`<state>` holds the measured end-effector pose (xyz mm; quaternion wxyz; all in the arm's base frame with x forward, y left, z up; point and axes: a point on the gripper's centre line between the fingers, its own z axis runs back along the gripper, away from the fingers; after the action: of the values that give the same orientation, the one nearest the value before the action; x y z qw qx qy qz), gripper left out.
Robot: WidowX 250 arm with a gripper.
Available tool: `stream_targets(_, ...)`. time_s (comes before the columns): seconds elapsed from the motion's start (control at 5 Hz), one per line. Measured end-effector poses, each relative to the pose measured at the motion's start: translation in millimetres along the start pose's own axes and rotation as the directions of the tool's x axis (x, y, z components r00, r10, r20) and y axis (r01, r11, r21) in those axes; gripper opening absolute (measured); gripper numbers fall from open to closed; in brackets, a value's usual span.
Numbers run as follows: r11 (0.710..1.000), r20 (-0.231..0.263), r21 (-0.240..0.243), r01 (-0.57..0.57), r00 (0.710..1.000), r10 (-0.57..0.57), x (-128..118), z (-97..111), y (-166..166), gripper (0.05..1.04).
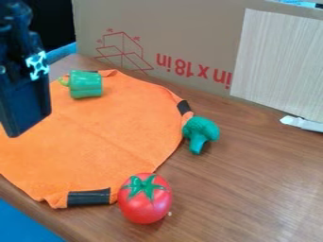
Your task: Fold the cloth from bottom right to top left
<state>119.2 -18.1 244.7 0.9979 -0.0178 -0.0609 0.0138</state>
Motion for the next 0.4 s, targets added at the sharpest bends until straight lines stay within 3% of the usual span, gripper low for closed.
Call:
stream_targets(0.2,1.0,-0.001,0.0,0.006,1.0,-0.006,-1,-2,0,0.999)
stream_targets(0.4,0.998,0.023,0.012,0.061,0.998,-0.061,6,-20,14,0.999)
